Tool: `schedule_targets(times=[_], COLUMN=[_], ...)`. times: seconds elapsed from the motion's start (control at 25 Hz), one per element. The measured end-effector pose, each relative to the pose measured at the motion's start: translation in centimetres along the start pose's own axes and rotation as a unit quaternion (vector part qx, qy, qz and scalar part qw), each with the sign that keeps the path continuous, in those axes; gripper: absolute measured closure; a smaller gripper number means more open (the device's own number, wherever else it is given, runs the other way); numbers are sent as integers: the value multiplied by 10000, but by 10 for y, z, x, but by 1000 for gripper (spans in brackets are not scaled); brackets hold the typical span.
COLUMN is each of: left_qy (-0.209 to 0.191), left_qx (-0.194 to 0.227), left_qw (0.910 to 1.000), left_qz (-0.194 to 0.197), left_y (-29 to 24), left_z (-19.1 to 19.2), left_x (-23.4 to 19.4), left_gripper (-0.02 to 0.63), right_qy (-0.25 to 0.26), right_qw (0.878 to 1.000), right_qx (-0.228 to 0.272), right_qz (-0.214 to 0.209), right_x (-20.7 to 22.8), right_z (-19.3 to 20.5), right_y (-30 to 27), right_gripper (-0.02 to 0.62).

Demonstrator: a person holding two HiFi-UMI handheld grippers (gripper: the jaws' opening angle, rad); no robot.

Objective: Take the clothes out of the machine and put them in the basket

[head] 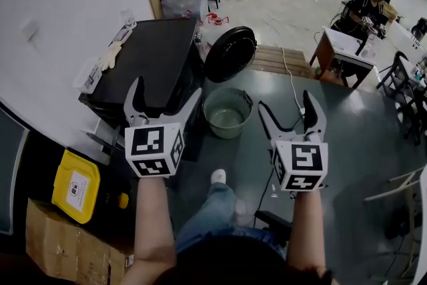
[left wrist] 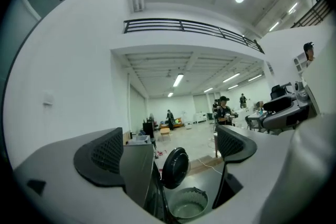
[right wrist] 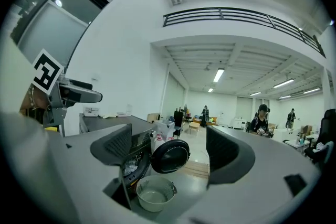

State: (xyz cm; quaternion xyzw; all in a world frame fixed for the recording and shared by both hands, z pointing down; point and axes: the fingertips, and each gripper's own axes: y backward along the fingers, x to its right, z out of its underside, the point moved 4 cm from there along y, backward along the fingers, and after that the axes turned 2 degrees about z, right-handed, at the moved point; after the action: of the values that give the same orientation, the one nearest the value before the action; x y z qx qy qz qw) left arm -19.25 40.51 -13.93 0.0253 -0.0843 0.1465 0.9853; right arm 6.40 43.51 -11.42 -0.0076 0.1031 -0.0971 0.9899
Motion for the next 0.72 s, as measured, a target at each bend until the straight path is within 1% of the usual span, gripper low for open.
schedule_targets(times=[0.2, 0.28, 0.44, 0.56, 0.72], left_qy=[-51, -70, -261, -108, -123], left_qx=[261, 292, -39, -332, -417], left_qw=[9990, 9984, 9984, 9976, 9977], left_qz=[368, 475, 506, 596, 521], left_y=[-61, -89, -152, -200, -253], left_z=[4, 4, 16, 34, 51], left_x=[-8, -9, -17, -28, -43], left_gripper=[60, 82, 92, 92, 92], right_qy=[61, 108, 46, -17, -98], right_qw=[9998, 9996, 9994, 9991, 9984], right_qx=[-190, -239, -299, -405, -556], right_qz=[79, 124, 142, 137, 88], right_x=[11, 19, 30, 34, 42], right_z=[8, 8, 8, 15, 26], right_y=[-57, -83, -139, -184, -236], right_gripper=[163, 163, 163, 163, 163])
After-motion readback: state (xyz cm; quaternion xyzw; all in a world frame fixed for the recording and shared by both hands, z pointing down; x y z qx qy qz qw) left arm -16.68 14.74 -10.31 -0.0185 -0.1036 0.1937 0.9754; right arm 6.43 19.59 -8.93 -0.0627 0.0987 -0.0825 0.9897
